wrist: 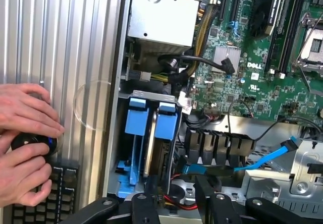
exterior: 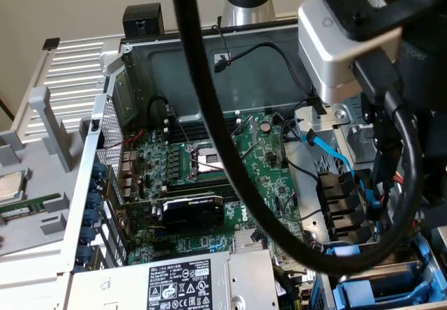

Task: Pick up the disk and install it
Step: 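Insert the first disk wire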

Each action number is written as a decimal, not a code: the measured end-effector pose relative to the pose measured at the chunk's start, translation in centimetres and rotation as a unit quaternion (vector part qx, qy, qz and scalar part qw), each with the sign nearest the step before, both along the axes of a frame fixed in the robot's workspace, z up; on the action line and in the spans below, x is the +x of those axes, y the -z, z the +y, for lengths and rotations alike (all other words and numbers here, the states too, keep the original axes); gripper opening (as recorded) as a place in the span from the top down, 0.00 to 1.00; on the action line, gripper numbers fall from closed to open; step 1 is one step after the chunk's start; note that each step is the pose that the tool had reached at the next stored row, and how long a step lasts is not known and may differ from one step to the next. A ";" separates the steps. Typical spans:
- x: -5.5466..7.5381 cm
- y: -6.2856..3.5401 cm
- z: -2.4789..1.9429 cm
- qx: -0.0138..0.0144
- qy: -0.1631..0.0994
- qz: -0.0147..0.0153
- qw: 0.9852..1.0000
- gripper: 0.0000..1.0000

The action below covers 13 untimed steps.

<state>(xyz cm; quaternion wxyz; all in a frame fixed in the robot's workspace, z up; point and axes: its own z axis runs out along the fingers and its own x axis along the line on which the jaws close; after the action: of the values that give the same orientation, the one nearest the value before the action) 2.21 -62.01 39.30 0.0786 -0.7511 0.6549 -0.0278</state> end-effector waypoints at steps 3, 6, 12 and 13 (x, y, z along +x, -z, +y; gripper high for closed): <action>0.2 0.18 -0.70 0.009 0.000 0.001 1.000 0.57; 0.6 0.36 -1.13 0.019 0.000 0.001 1.000 0.57; 1.7 0.97 -1.26 0.024 -0.004 0.005 1.000 0.57; 1.7 1.08 -1.35 0.024 -0.004 0.006 1.000 0.57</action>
<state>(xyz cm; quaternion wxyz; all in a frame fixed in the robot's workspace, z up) 3.92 -63.36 38.22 0.0932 -0.7518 0.6527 -0.0073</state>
